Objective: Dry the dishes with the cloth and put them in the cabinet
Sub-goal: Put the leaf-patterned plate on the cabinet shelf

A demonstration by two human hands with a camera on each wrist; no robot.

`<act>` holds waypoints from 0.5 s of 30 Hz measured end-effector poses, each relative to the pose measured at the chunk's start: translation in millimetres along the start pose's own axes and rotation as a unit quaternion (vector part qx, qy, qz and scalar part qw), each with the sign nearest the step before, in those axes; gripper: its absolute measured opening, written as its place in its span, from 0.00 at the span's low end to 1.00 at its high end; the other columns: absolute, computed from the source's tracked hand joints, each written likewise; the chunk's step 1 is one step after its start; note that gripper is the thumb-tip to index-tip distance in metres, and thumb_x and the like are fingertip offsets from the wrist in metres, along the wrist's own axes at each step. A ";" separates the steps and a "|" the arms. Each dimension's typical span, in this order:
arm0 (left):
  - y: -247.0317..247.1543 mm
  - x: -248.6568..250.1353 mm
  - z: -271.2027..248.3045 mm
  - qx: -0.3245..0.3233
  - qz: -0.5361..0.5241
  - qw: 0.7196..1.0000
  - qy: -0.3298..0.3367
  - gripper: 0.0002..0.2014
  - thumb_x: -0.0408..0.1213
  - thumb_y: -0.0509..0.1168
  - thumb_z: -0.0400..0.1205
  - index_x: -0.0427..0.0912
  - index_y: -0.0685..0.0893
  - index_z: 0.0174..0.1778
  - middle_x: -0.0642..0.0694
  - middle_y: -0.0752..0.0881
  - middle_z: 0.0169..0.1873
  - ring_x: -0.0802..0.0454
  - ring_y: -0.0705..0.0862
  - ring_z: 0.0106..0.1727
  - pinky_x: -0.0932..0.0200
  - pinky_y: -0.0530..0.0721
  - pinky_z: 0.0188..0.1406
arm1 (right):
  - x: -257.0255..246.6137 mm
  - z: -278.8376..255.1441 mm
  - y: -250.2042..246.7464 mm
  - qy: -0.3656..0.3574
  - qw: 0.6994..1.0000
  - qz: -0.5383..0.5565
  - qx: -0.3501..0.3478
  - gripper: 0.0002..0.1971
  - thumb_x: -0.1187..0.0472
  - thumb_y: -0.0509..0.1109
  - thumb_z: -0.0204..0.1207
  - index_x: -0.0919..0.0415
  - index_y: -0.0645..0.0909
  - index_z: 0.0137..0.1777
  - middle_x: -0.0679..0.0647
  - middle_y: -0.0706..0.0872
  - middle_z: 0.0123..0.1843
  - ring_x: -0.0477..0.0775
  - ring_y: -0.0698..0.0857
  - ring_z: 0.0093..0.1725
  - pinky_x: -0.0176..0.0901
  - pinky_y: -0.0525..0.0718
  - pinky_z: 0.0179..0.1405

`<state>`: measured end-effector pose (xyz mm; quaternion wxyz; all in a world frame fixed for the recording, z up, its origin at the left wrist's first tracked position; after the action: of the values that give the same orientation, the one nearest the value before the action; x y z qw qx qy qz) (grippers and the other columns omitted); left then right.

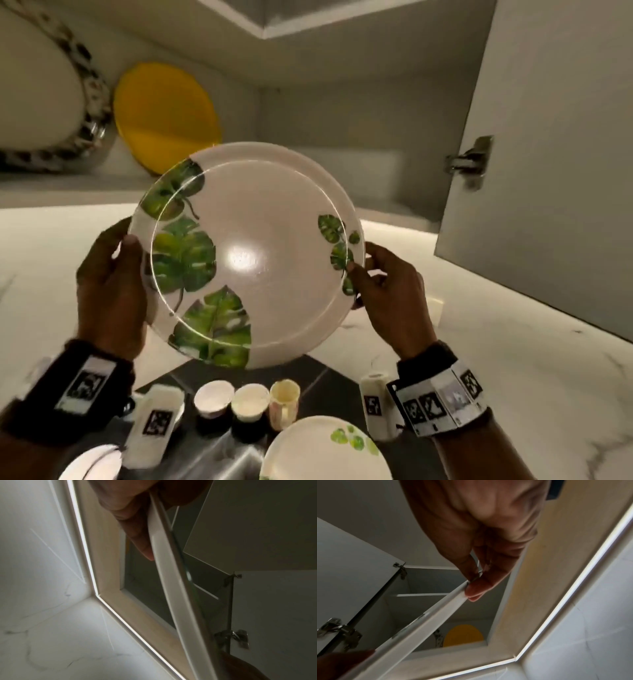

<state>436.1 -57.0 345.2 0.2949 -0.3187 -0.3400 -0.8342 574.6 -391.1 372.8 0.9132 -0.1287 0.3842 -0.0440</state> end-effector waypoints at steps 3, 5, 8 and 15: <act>34.3 17.6 57.7 -0.016 0.039 0.999 0.021 0.14 0.44 0.63 0.86 0.56 0.89 0.65 0.42 0.91 0.57 0.35 0.89 0.61 0.30 0.86 0.64 | -22.8 36.8 -13.1 -0.021 0.999 0.023 0.039 0.13 0.61 0.73 0.83 0.54 0.85 0.67 0.51 0.91 0.44 0.49 0.92 0.34 0.43 0.91 0.29; 59.6 25.3 93.0 -0.035 0.058 0.997 0.036 0.16 0.41 0.63 0.84 0.51 0.89 0.66 0.42 0.91 0.58 0.38 0.89 0.60 0.35 0.86 0.65 | -32.2 58.8 -14.3 -0.025 0.998 0.013 0.055 0.12 0.63 0.72 0.83 0.57 0.85 0.65 0.51 0.89 0.45 0.52 0.92 0.37 0.46 0.92 0.28; 98.4 28.1 136.1 -0.057 0.066 0.995 0.043 0.15 0.36 0.62 0.86 0.44 0.88 0.67 0.38 0.89 0.61 0.44 0.86 0.56 0.47 0.85 0.64 | -37.1 93.0 -9.5 -0.008 0.996 -0.054 0.066 0.08 0.63 0.71 0.83 0.61 0.86 0.60 0.51 0.89 0.45 0.55 0.92 0.38 0.52 0.93 0.31; 183.1 5.4 221.7 -0.148 0.067 0.986 -0.038 0.15 0.33 0.71 0.83 0.40 0.89 0.66 0.35 0.90 0.59 0.36 0.89 0.59 0.41 0.88 0.62 | -65.0 186.0 -37.4 0.067 0.942 -0.308 0.119 0.14 0.58 0.75 0.79 0.60 0.84 0.62 0.60 0.89 0.61 0.66 0.88 0.61 0.51 0.87 0.56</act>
<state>635.9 0.1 544.1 0.2867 -0.4128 -0.2012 -0.8408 662.3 -378.0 552.7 0.8359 -0.1282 0.3779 -0.3769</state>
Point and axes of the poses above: each hand's wrist, its own z-axis towards the middle knuckle, its own y-axis out of the palm, x = y × z, the point moved 6 cm from there along z, towards the middle knuckle
